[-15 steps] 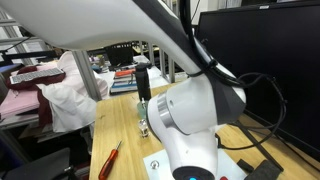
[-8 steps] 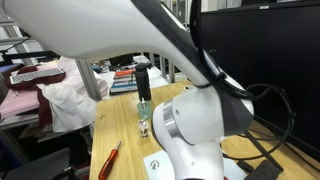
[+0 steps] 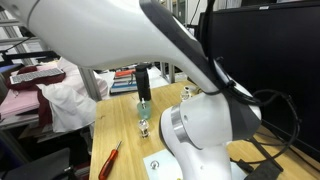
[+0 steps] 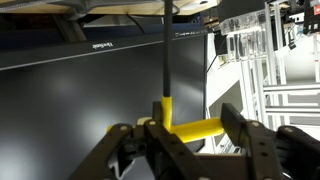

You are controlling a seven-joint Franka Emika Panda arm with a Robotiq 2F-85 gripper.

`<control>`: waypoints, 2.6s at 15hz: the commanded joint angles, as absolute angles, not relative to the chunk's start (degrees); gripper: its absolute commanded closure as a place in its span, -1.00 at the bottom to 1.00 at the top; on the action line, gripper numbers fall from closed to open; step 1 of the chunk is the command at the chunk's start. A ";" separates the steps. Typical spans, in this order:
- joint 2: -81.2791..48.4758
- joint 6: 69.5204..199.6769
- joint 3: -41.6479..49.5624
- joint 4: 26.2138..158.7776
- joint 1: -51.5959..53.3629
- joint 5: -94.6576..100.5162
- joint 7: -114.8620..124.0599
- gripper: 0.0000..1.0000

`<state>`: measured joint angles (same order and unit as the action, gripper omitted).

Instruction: Put the yellow object on the black stand

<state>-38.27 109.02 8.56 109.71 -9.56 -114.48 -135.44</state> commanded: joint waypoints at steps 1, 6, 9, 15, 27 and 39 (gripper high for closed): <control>-39.12 108.34 9.17 108.22 -9.35 -115.04 -134.38 0.28; -39.93 108.12 9.12 107.39 -9.44 -114.91 -133.67 0.28; -40.37 108.39 9.21 106.02 -9.36 -114.64 -132.95 0.28; -41.54 108.50 9.40 105.22 -9.43 -114.10 -131.93 0.28; -42.31 109.04 9.72 105.67 -9.14 -113.67 -131.13 -0.76; -40.58 109.35 10.75 108.32 -9.54 -113.78 -129.99 -1.00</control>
